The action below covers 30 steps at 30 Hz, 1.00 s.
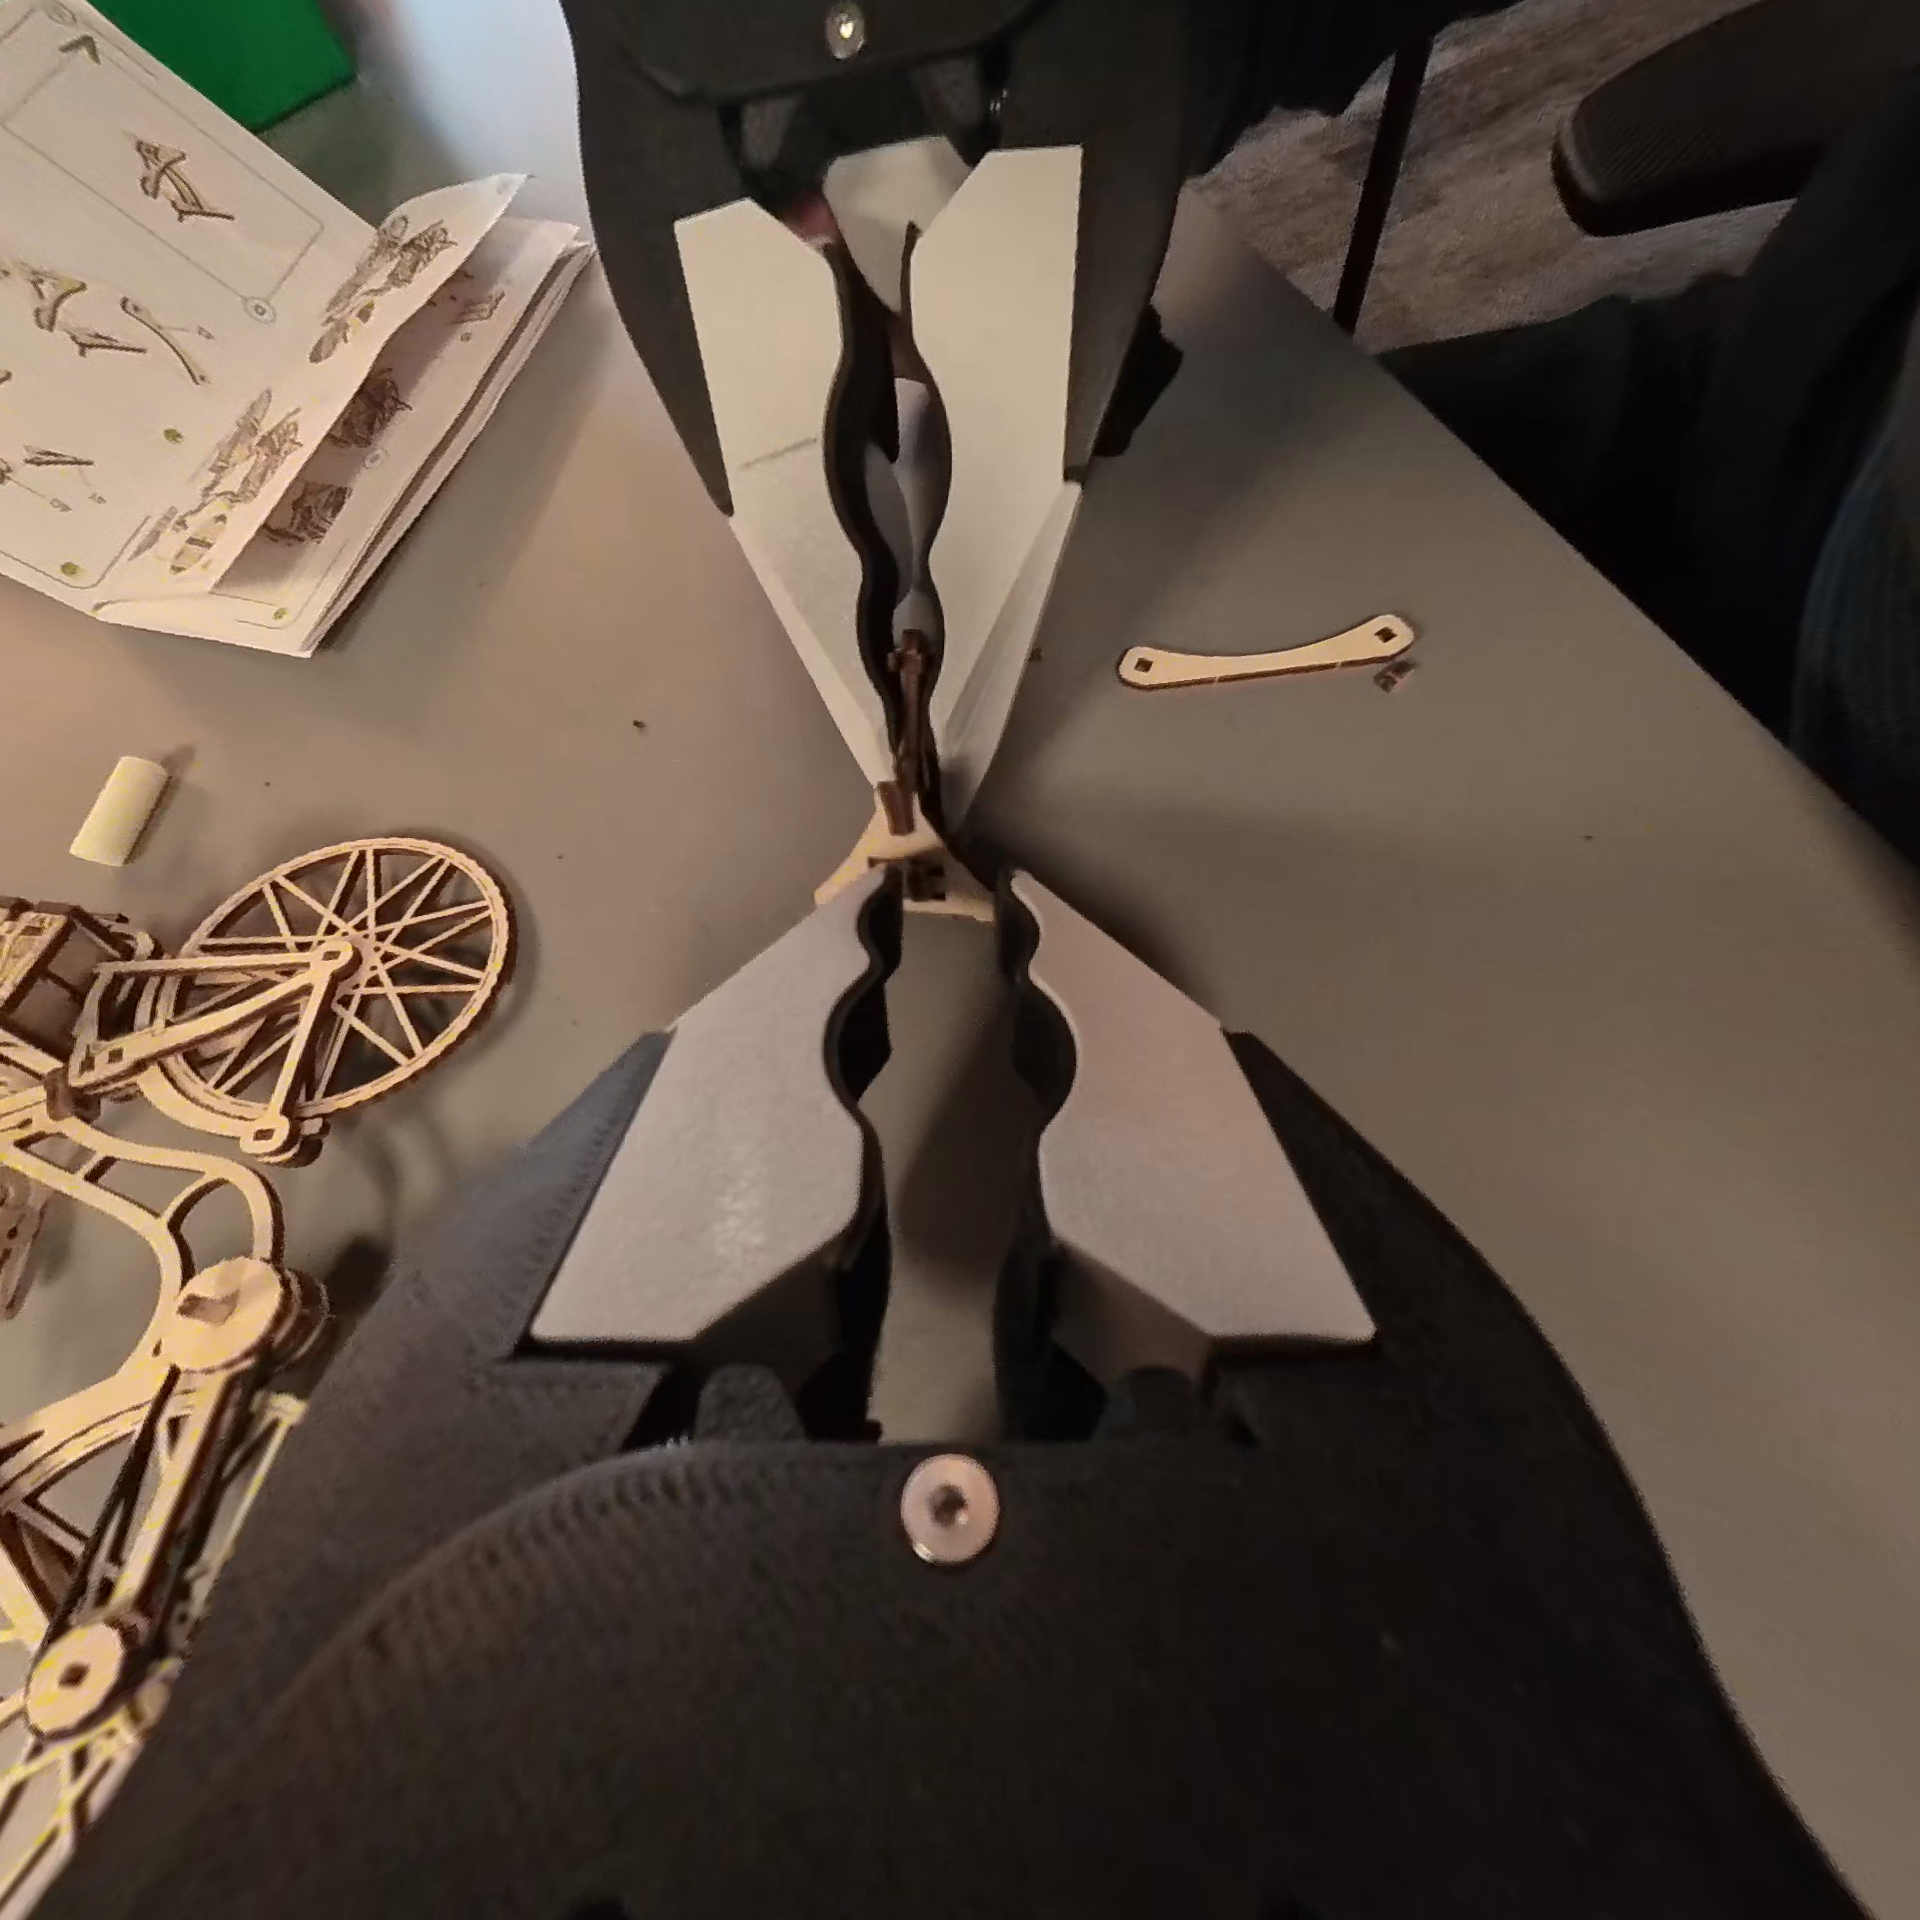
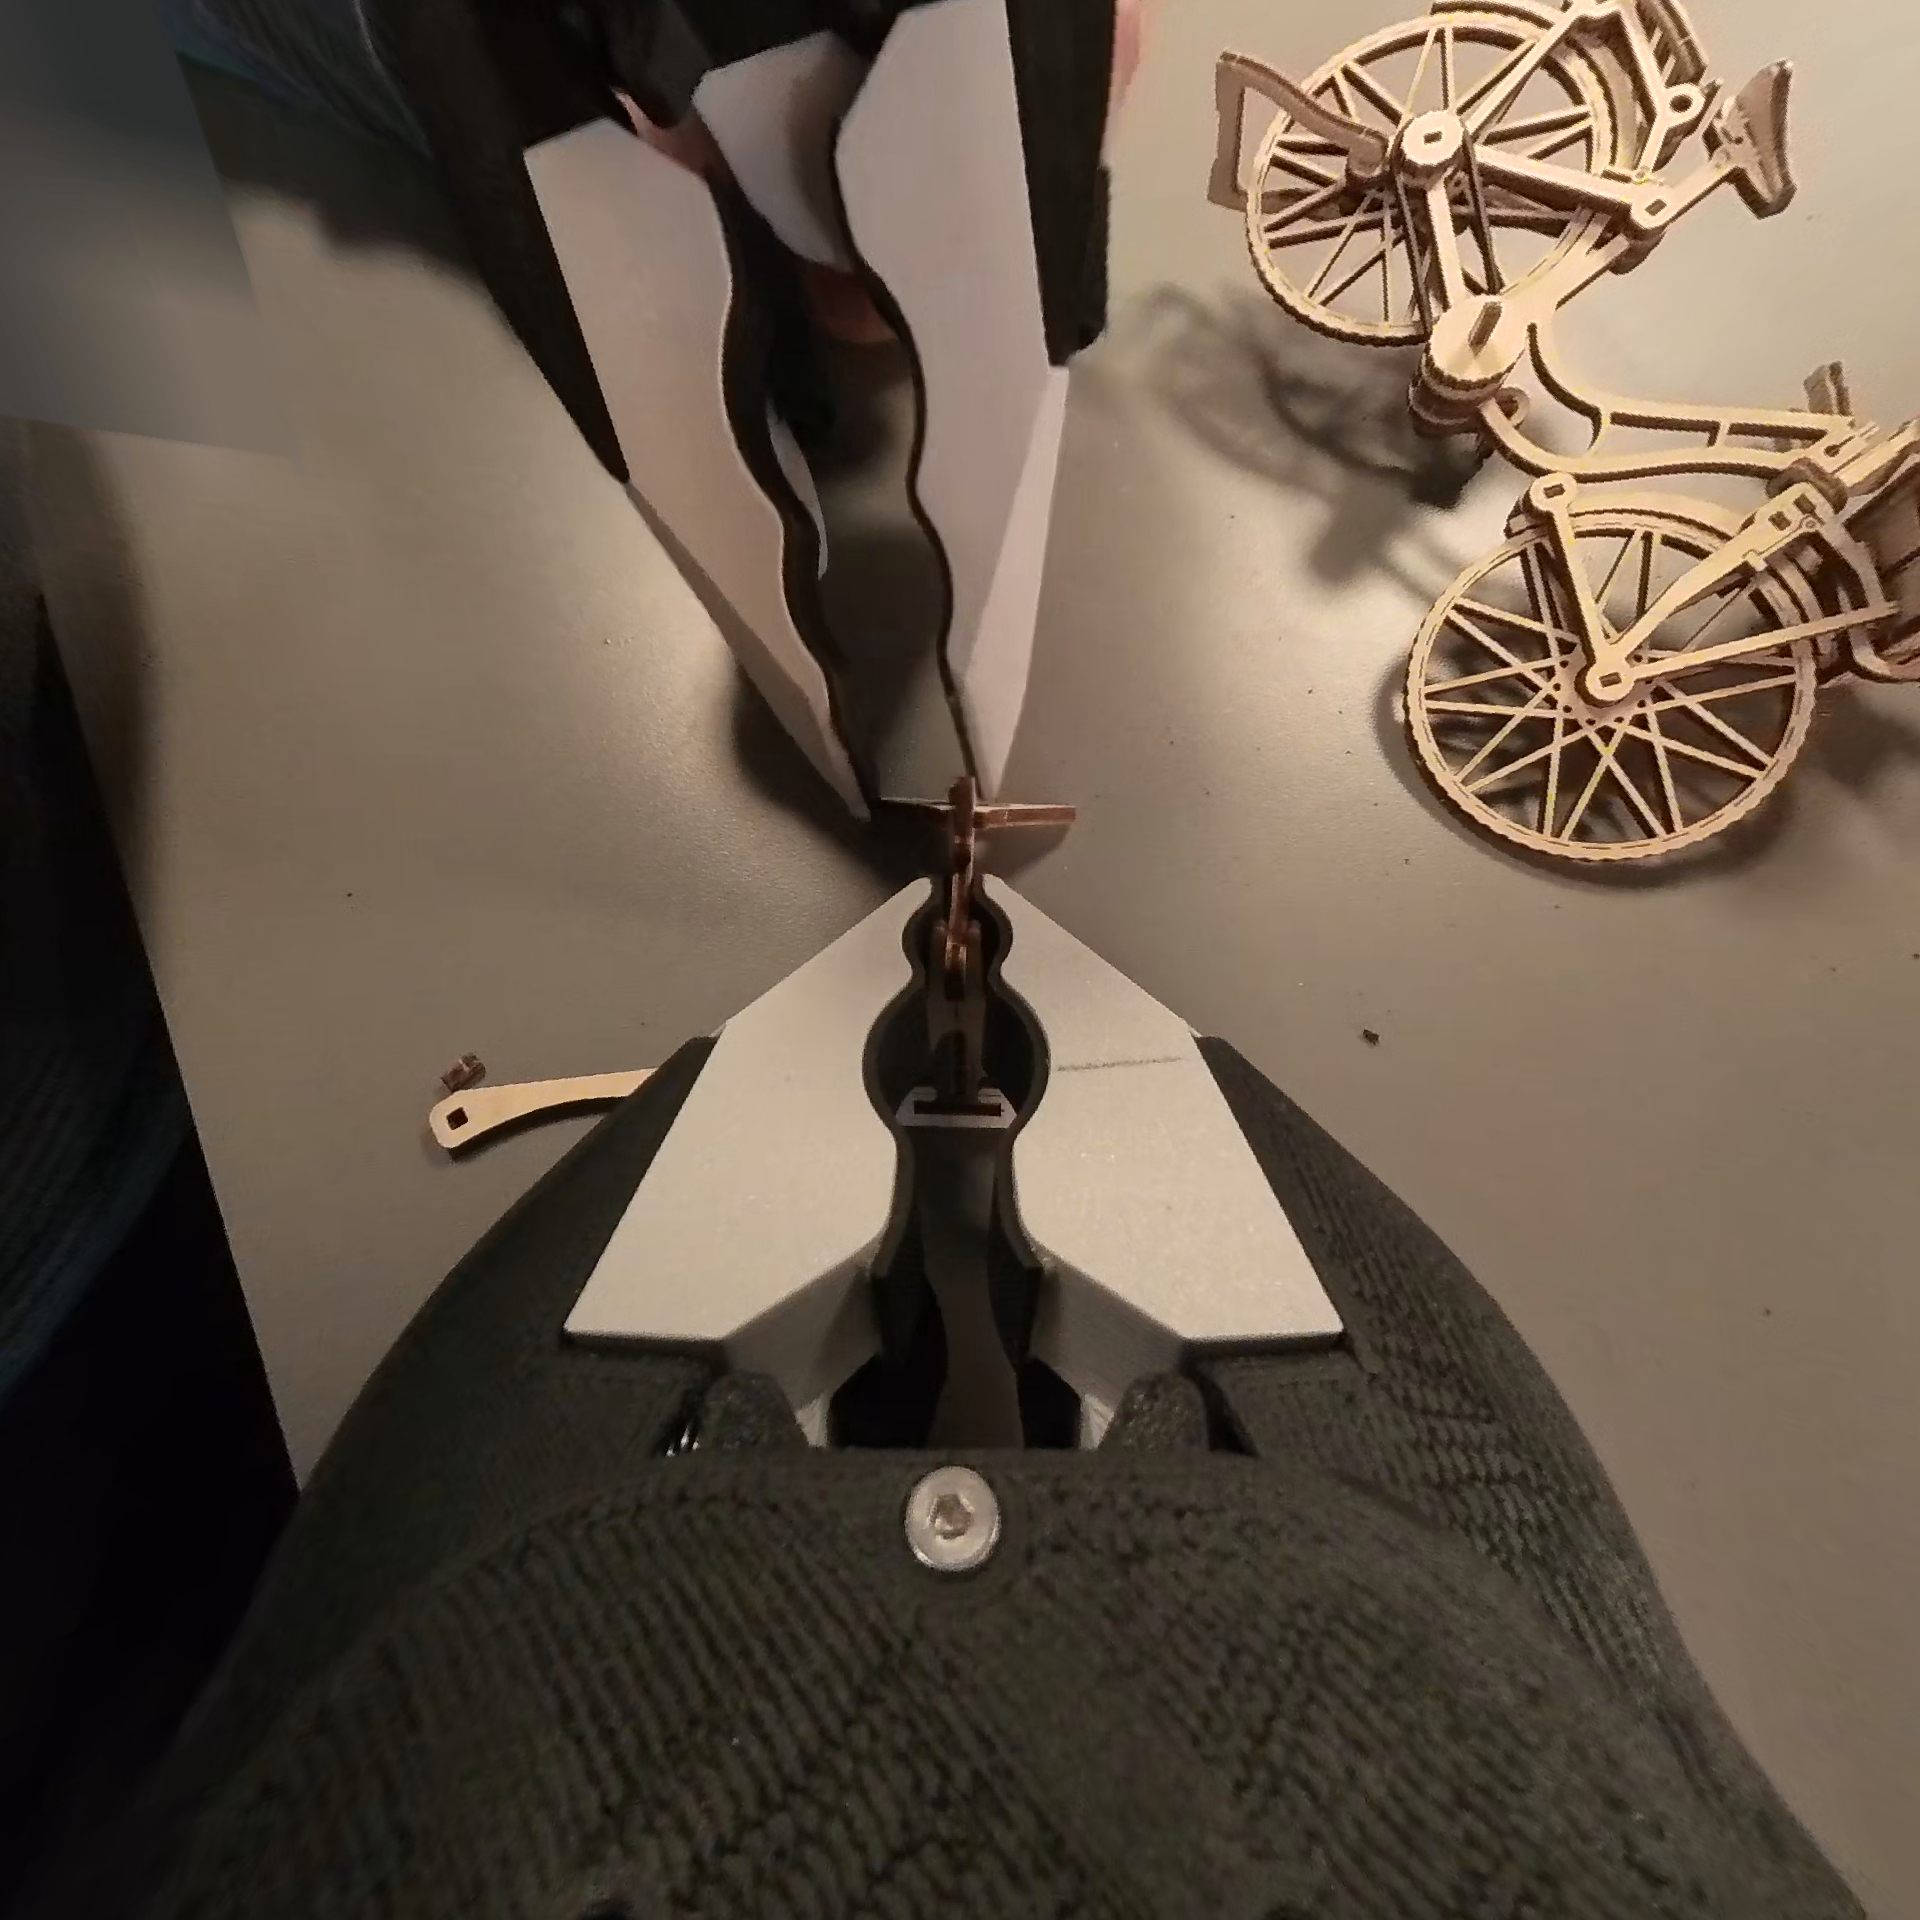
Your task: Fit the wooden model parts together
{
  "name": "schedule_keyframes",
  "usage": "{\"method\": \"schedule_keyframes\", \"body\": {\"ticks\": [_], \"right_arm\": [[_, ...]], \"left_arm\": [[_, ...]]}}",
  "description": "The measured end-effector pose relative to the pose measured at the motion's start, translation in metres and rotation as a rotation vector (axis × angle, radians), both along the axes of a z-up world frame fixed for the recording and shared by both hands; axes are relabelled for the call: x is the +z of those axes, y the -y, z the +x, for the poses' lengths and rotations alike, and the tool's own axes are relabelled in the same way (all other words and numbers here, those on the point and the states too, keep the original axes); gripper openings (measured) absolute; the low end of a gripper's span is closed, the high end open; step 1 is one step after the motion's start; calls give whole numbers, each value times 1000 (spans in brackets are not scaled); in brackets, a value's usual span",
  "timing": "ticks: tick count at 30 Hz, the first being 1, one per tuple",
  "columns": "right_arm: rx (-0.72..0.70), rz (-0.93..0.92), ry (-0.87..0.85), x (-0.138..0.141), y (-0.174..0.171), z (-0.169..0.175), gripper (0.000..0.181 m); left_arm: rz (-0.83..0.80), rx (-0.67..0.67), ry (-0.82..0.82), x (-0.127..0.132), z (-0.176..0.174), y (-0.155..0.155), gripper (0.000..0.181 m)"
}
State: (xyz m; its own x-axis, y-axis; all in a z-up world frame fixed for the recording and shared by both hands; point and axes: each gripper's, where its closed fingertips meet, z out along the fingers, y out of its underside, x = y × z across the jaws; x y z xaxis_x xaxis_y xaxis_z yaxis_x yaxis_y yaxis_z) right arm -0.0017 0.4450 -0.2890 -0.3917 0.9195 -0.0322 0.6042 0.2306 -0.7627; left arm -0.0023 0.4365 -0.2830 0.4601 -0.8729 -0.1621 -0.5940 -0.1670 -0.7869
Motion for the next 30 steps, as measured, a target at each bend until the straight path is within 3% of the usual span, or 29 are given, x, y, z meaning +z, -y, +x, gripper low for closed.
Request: {"method": "schedule_keyframes", "body": {"ticks": [30], "right_arm": [[-5,-9,1,0,3,0,1]], "left_arm": [[-49,7,50,4,2,1,9]]}}
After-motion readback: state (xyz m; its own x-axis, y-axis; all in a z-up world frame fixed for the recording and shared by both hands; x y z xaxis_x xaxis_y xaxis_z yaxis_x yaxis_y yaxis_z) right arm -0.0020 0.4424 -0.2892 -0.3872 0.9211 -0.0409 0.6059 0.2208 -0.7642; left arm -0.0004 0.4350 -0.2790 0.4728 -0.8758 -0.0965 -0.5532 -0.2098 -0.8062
